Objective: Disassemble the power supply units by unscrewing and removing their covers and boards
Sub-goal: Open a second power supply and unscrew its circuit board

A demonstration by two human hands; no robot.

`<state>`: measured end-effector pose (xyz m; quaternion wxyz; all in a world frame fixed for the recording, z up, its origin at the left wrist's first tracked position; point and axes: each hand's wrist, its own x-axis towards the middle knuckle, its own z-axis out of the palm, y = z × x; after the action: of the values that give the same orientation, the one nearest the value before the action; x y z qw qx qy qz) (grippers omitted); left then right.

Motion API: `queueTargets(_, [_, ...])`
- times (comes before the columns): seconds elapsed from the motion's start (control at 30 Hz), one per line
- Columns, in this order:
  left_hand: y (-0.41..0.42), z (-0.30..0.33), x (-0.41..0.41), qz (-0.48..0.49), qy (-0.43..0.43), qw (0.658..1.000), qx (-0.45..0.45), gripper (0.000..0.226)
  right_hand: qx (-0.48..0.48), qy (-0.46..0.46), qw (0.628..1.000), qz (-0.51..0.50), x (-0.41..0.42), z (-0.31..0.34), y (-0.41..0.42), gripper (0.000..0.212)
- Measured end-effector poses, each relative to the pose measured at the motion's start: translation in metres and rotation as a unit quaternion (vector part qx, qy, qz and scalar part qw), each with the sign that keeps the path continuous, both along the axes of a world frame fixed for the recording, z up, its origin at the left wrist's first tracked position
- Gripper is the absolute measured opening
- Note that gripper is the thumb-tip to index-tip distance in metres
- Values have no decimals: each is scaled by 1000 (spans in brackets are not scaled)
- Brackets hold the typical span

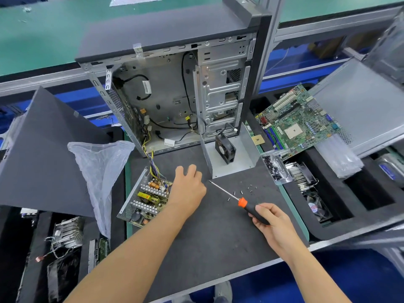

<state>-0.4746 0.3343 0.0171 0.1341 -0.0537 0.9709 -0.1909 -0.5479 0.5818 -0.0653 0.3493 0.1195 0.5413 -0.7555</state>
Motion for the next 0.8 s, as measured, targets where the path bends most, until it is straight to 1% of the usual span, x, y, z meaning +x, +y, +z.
queueTargets(0.1, [-1,1,0,-42,-33,998,-36,20,3,-2,1000,0,1,-1,1,16])
queueTargets(0.2, [0,1,-2,-45,-45,996,-62,19,10,-1,1000,-2,1,-2,1,14])
queueTargets(0.3, [1,-1,-5,-65,-59,992,-93,22,12,-1,1000,-8,1,-2,1,8])
queueTargets(0.47, [0,-4,-8,-73,-62,989,-114,25,17,-1,1000,-10,2,1,1,4])
queueTargets(0.57, [0,-5,-8,-66,-65,989,-116,24,17,-2,1000,-11,2,1,1,4])
queueTargets(0.8, [4,-3,-17,-31,-100,986,-126,26,20,-1,1000,-7,0,-1,1,4])
